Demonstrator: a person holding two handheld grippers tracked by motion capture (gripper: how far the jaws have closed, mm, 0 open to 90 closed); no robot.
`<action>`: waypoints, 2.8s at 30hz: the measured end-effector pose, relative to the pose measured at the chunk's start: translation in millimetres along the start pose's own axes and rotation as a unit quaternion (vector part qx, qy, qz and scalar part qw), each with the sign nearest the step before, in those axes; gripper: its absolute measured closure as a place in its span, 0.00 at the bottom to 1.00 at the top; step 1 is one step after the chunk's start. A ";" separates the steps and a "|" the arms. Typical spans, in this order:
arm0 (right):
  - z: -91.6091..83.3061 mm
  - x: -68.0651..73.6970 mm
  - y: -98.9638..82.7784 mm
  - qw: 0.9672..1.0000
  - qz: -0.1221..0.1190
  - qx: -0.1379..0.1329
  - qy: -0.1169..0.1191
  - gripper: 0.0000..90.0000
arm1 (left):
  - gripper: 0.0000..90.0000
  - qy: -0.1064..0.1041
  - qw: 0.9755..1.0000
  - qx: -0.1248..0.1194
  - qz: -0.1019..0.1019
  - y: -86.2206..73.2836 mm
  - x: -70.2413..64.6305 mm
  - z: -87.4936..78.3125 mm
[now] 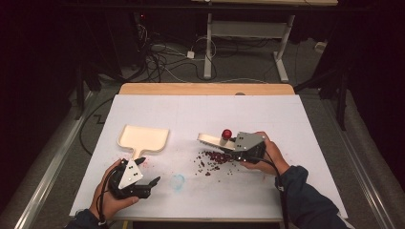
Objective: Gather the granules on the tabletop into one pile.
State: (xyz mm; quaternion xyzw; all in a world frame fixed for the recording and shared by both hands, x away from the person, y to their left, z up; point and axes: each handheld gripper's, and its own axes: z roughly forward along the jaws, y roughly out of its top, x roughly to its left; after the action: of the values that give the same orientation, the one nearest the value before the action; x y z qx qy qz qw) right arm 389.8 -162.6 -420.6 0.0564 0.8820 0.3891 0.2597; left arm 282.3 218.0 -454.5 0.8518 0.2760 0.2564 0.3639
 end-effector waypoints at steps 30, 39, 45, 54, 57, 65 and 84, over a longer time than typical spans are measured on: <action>30.2 21.8 0.9 0.999 0.015 0.026 -0.012 0.75 | 0.23 -0.004 1.000 0.011 0.007 0.8 -1.4 3.2; 25.5 34.6 9.5 0.999 -0.019 0.020 0.021 0.75 | 0.23 -0.005 1.000 0.012 0.009 0.3 -1.4 2.2; 21.7 33.1 11.0 1.000 -0.021 0.016 0.009 0.75 | 0.23 -0.005 1.000 0.013 0.011 0.5 -1.8 2.3; -11.8 28.2 29.1 0.998 0.058 -0.039 0.010 0.75 | 0.23 -0.004 1.000 0.012 0.011 0.5 -1.4 1.6; -21.4 39.5 36.8 0.993 0.092 -0.055 0.042 0.75 | 0.23 -0.002 1.000 0.010 0.009 0.3 -0.9 0.1; -22.3 66.1 38.9 0.980 0.144 -0.049 0.129 0.75 | 0.22 0.021 1.000 -0.013 -0.010 -0.3 5.9 -10.2; 8.6 61.0 17.8 0.977 0.189 -0.002 0.094 0.75 | 0.21 0.010 1.000 -0.005 -0.004 -0.1 3.1 -6.1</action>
State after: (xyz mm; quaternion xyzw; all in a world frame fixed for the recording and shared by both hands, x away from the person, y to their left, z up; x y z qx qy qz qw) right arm 339.9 -126.3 -438.0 0.1849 0.8751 0.4363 0.0978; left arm 280.6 223.0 -450.3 0.8463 0.2822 0.2650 0.3660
